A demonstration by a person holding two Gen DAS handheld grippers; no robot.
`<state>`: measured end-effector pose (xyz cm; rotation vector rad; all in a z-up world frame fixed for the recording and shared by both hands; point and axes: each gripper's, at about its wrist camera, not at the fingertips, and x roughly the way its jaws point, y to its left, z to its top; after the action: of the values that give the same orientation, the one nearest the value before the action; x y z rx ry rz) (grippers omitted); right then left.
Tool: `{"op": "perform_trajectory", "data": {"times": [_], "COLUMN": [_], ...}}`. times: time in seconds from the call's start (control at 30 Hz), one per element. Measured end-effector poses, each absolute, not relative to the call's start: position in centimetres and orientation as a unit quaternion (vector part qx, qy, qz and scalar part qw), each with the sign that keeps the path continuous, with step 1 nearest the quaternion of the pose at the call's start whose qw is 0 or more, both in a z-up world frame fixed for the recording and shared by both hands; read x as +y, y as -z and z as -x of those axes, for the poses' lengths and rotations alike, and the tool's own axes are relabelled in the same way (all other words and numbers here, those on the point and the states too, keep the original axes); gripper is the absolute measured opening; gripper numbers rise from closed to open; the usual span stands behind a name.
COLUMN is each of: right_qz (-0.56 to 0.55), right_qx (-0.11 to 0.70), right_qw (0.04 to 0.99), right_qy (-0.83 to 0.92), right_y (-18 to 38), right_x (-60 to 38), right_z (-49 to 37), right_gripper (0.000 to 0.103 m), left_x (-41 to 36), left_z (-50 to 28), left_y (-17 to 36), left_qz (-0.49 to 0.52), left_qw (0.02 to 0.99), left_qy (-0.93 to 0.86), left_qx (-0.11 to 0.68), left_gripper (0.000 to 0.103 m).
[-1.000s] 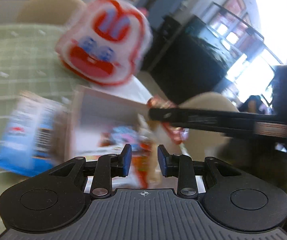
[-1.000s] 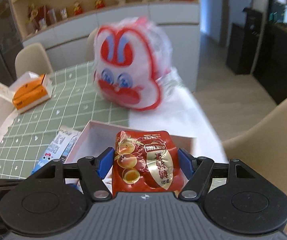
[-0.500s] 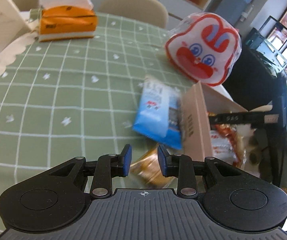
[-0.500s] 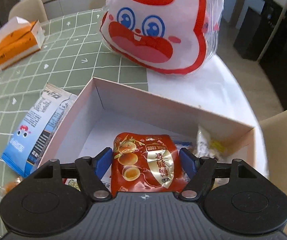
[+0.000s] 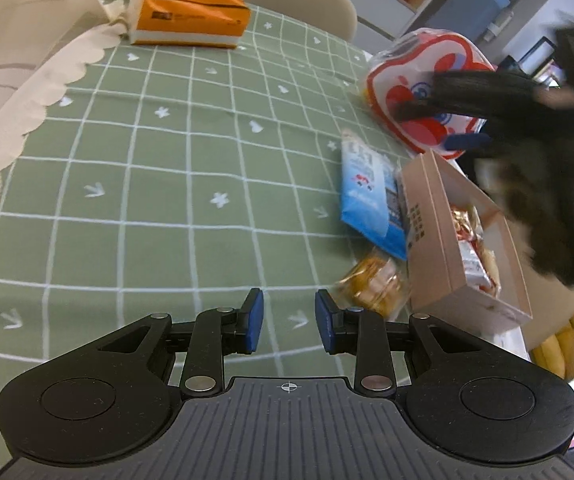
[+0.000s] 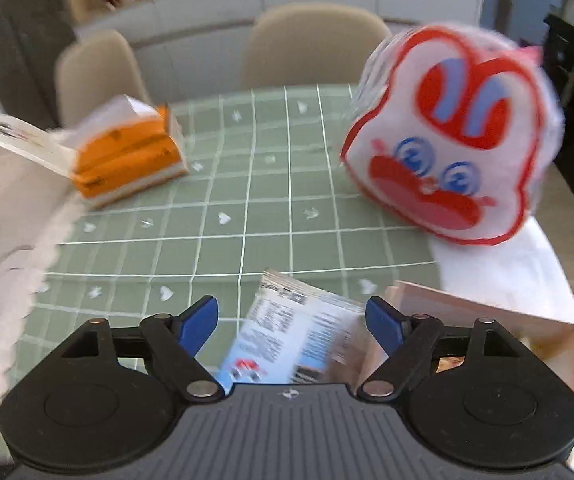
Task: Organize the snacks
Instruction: 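Move both open tools away from the pink box toward the table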
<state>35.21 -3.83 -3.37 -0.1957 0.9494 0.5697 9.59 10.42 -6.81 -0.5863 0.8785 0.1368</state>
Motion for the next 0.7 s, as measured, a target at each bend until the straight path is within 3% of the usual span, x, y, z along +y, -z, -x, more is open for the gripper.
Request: {"op": "perform_trajectory", "data": {"times": [0.07, 0.1, 0.37, 0.7], "right_qz": [0.130, 0.150, 0.264, 0.212], "right_qx": [0.468, 0.471, 0.453, 0.487], "right_qw": [0.841, 0.838, 0.832, 0.812], "right_qy": [-0.240, -0.230, -0.184, -0.241], "right_y": [5.4, 6.4, 10.8, 9.8], "right_x": [-0.1, 1.3, 7.5, 3.8], "right_z": [-35.9, -36.1, -37.1, -31.7], "right_gripper": [0.039, 0.035, 0.024, 0.024], "left_x": [11.3, 11.9, 16.3, 16.5], "left_z": [-8.7, -8.1, -5.1, -6.5], "left_y": [6.8, 6.9, 7.4, 7.7], "left_qz": [0.285, 0.287, 0.306, 0.297], "left_qw": [0.860, 0.859, 0.846, 0.846], "left_qy": [-0.065, -0.067, -0.088, -0.050], "left_qx": [0.419, 0.419, 0.427, 0.439], "left_gripper": [0.032, 0.032, 0.032, 0.032]}}
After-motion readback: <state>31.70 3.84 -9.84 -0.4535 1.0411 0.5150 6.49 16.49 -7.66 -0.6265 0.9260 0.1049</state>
